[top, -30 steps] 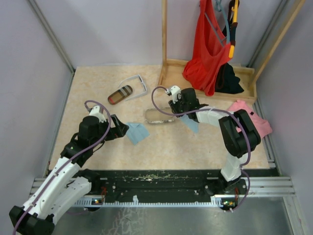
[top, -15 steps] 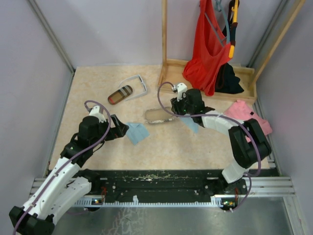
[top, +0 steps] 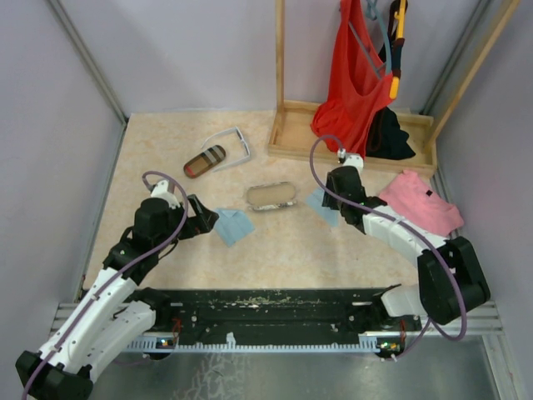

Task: Organize the sunglasses
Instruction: Pick up the glasses cleaning cloth from the center of the board.

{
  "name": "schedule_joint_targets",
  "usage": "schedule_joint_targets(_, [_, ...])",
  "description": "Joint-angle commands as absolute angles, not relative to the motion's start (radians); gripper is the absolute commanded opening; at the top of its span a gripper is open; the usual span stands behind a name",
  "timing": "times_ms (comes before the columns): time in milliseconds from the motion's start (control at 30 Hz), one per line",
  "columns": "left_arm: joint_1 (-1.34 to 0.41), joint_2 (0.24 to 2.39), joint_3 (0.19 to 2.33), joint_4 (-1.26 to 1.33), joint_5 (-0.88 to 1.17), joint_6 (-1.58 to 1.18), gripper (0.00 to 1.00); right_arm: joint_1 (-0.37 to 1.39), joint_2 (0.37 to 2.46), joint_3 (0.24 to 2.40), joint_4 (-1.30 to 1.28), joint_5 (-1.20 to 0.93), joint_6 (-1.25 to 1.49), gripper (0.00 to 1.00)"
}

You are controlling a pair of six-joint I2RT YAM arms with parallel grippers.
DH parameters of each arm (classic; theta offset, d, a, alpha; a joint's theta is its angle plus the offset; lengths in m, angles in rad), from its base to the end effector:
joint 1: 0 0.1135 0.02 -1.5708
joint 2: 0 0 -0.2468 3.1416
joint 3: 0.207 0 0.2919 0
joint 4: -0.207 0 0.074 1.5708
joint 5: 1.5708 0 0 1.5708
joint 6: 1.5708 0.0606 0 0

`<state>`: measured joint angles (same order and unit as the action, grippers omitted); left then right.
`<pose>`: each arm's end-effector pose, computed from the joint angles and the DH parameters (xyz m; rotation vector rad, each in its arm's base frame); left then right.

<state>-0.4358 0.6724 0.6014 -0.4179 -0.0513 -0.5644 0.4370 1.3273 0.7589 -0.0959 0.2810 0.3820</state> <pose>0.2142 -0.0963 0.2436 -0.1678 2.1008 -0.5595 0.3130 0.1277 0.1683 0.0911 2.2065 0.1414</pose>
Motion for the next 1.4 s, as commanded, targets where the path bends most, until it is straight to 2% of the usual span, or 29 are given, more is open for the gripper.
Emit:
schedule_joint_targets(0, [-0.432,0.671,0.582,-0.393,-0.066,-0.589,0.99,0.396,1.316,0.744,-0.208,0.354,0.509,0.45])
schedule_joint_targets(467, [-0.432,0.713,0.550,-0.376,-0.062,-0.620,1.00,0.330,1.425,0.742,-0.211,0.219,0.548,0.45])
schedule_joint_targets(733, [-0.432,0.757,0.544,-0.378,-0.064,-0.642,0.93,0.325,1.453,0.743,-0.204,0.199,0.555,0.44])
schedule_joint_targets(1133, [-0.432,0.799,0.512,-0.345,-0.060,-0.654,0.87,0.325,1.482,0.747,-0.224,0.185,0.555,0.38])
schedule_joint_targets(1367, [-0.431,0.826,0.502,-0.335,-0.055,-0.653,0.86,0.324,1.510,0.758,-0.231,0.194,0.552,0.30])
